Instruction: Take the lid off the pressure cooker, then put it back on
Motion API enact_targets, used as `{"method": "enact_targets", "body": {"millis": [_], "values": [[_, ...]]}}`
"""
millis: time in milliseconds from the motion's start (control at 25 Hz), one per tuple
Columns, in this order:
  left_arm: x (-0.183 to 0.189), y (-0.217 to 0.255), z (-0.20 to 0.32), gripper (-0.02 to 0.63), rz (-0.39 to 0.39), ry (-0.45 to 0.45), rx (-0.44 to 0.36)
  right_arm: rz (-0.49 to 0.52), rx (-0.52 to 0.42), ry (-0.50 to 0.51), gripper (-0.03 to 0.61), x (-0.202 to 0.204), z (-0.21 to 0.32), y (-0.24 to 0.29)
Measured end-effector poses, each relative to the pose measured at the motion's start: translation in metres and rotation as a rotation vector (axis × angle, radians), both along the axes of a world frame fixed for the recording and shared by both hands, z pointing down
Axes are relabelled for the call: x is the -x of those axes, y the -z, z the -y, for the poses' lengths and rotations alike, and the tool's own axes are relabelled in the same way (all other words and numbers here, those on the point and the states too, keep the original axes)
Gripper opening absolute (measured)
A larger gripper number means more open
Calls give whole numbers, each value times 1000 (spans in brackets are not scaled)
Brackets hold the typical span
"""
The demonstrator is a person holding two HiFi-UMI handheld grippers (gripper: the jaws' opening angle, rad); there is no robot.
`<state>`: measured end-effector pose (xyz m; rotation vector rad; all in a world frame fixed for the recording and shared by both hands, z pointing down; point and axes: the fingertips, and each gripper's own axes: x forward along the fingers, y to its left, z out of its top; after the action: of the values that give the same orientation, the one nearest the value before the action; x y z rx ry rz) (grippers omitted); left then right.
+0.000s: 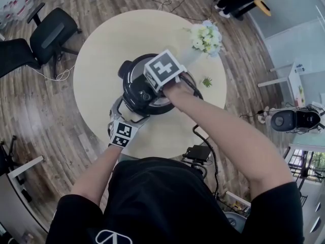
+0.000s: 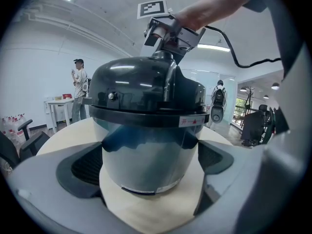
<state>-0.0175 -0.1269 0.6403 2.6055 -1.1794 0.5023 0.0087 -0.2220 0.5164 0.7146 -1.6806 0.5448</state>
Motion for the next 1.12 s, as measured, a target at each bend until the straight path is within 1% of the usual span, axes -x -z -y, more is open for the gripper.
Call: {"method": "enact_targets", "body": {"millis": [80,160,520,600,720,920,1040,1080,1120], "values": [[0,0,-1,589,0,-1,6,0,-5,38,289,1,-1,2],[1,2,-1,589,1,-5,5,-3,-8,100,290,3,-2,2],[1,-1,0,589,0,-8,2,-13,1,461,290,8,-12,-1],[1,0,0,589,0,-6,1,-13,11,508,290,10,-13,0],[1,0,0,589,1,-1,2,-26,24,527,290,11,-14,0],[-1,0,3,589,4,0,2,-6,17,526,288,9,-11,-2],[3,7,3,586,-7,1,14,26,27,479,286,11,-9,-2],[6,8,1,578,-12,-2,24,51,32,452,284,11,-10,-2],[8,9,-1,556,-16,-9,35,80,43,425,285,10,-10,-2]]}}
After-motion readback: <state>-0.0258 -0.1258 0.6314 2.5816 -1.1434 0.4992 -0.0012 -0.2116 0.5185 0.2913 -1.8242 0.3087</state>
